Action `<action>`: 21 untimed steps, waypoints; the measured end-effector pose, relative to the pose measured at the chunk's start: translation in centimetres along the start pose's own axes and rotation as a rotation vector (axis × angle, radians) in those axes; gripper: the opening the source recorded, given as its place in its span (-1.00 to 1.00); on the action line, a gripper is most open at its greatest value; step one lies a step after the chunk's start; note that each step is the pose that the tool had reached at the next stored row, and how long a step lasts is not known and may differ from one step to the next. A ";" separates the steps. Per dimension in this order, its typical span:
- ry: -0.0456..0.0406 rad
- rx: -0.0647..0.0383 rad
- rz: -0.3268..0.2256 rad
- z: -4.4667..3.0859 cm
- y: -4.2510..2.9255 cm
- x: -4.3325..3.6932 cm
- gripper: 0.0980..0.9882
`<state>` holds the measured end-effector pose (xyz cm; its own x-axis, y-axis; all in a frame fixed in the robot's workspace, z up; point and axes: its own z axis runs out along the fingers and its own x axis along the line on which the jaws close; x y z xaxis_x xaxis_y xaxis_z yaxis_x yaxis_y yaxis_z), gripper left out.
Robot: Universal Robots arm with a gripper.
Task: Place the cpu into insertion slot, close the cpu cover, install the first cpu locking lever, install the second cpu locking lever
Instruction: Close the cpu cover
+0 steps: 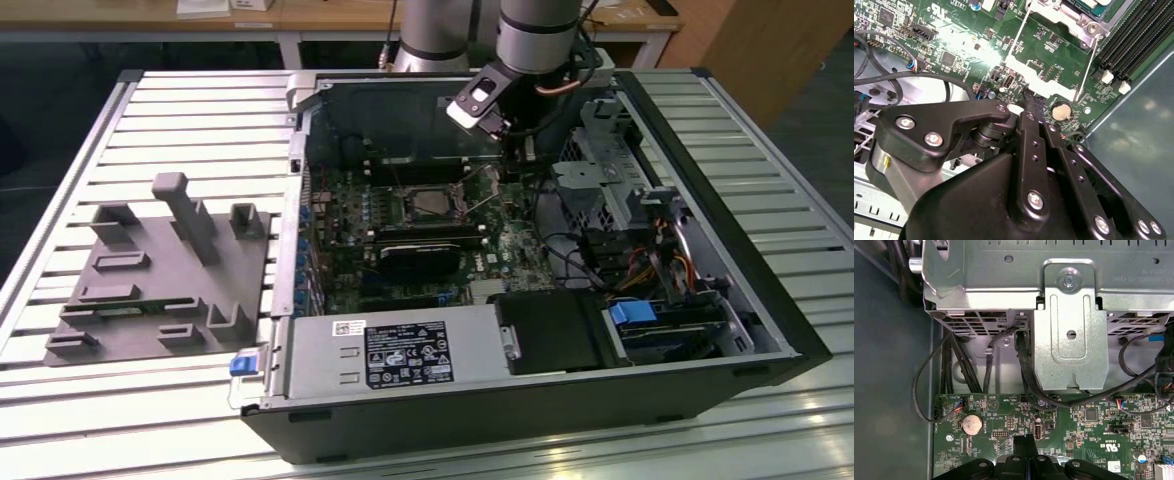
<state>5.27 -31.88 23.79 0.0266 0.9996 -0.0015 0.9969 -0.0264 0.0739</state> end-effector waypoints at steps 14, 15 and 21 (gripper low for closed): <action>-0.0028 0.109 0.000 0.16 0.05 0.00 -0.99; -0.0028 0.109 0.000 0.16 0.05 0.00 -0.99; -0.0026 0.109 0.000 0.12 -0.51 -0.01 -0.99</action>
<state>4.78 -31.87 23.63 0.0261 0.9996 -0.0041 0.9990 -0.0263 -0.0350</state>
